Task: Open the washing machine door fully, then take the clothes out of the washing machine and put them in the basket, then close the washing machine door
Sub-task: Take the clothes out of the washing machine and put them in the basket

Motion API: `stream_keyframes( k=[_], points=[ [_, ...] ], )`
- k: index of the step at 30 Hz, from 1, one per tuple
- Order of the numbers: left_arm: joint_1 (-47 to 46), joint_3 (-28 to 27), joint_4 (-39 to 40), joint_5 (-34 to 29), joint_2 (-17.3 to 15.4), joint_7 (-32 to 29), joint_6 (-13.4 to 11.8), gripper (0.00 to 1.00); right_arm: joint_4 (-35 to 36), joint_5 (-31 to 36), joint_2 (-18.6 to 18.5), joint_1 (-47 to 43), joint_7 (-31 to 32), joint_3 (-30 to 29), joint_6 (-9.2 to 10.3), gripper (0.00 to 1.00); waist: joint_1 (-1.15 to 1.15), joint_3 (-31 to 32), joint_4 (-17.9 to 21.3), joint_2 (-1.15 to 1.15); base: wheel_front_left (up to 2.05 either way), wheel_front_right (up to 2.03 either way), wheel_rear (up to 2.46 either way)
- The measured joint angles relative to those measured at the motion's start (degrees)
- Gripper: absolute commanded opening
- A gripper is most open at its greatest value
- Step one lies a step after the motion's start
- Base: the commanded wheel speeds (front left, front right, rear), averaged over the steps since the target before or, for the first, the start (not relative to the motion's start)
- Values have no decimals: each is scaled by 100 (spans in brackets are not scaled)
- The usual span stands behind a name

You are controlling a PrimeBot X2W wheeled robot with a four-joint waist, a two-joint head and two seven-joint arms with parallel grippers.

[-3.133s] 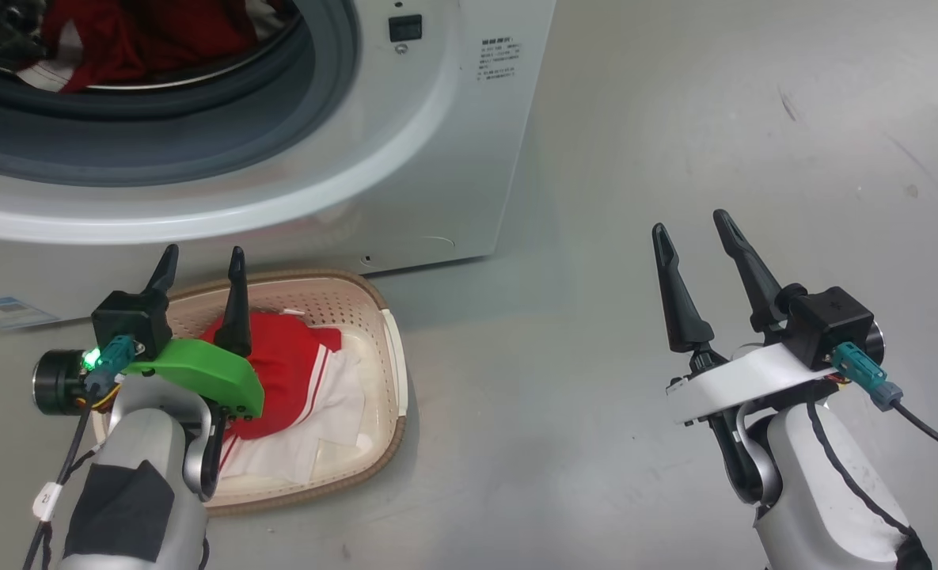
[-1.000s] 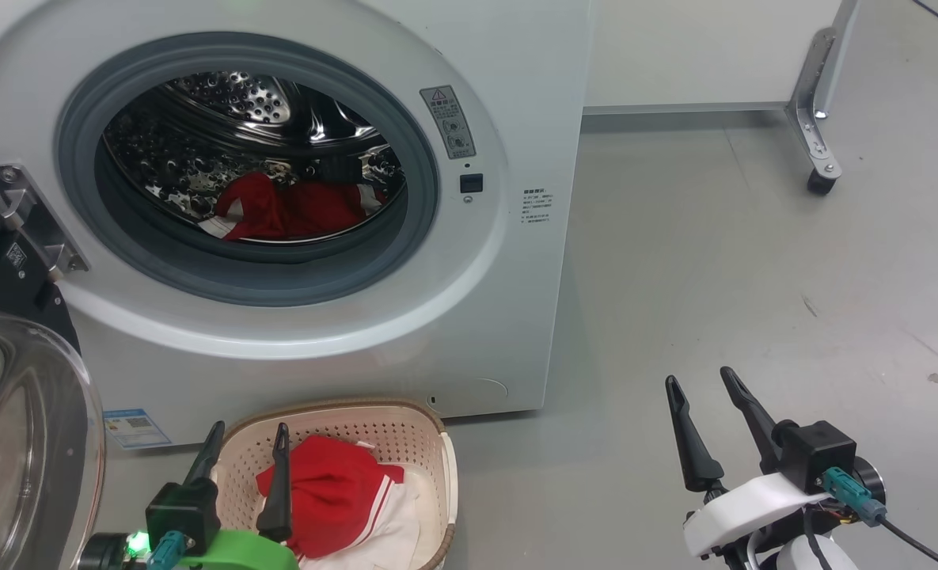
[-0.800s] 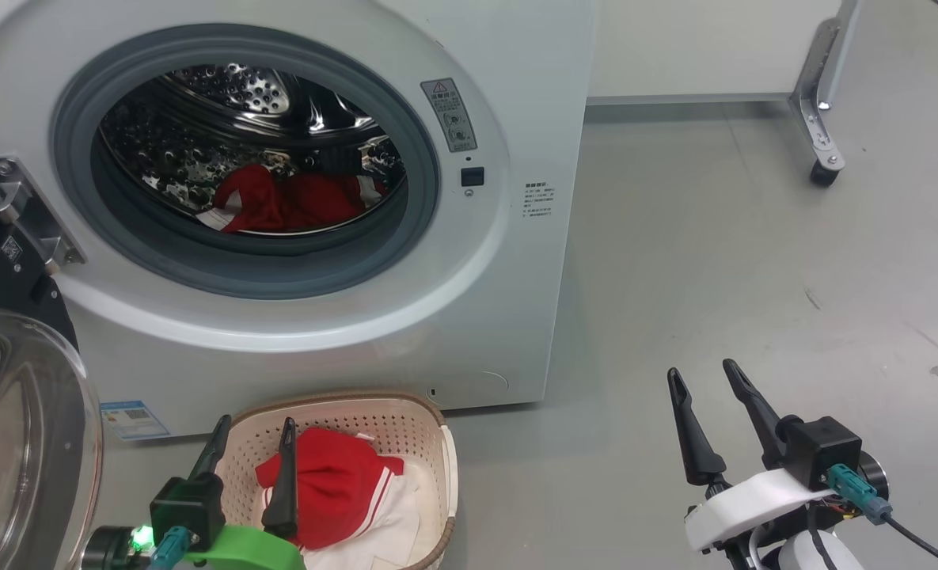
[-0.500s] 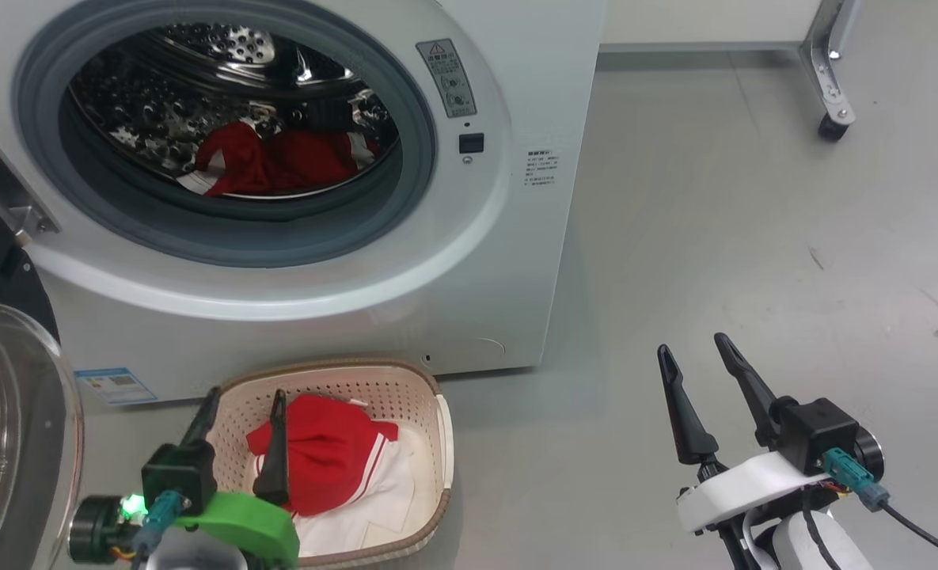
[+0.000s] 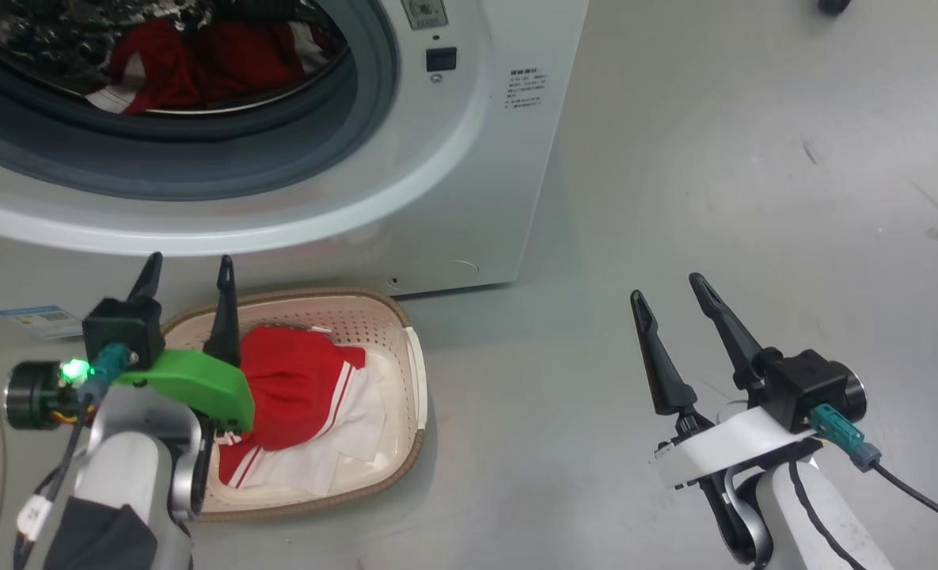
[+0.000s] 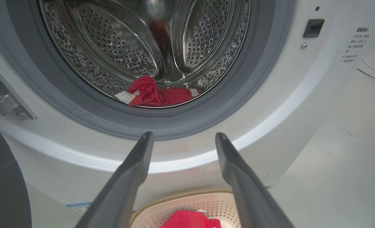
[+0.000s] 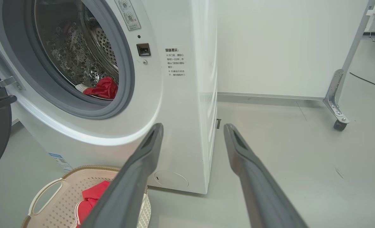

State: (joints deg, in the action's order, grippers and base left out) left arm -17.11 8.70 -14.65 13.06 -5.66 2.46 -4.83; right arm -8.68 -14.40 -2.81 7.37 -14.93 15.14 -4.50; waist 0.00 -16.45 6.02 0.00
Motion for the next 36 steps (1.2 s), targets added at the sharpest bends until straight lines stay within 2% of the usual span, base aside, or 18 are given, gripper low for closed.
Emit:
stream_keyframes(
  k=[12, 22, 36],
  points=[
    [-1452, -282, -532, 4, -452, -642, 110, 100, 310, -397, -2, 558, 0, 343, -14, 100, 0, -867, 398, 0, 0, 0, 0],
    [-2837, -563, -845, -22, -1141, -1207, 166, 100, 546, -851, -3, 1129, -1, 664, 23, 100, 1, -1667, 826, 0, 0, 0, 0],
    [-3855, -637, -1535, -404, -2091, -1694, 415, 100, 575, -1276, -2, 1497, -1, 1001, 169, 100, 1, -2392, 1558, 0, 0, 0, 0]
  ],
)
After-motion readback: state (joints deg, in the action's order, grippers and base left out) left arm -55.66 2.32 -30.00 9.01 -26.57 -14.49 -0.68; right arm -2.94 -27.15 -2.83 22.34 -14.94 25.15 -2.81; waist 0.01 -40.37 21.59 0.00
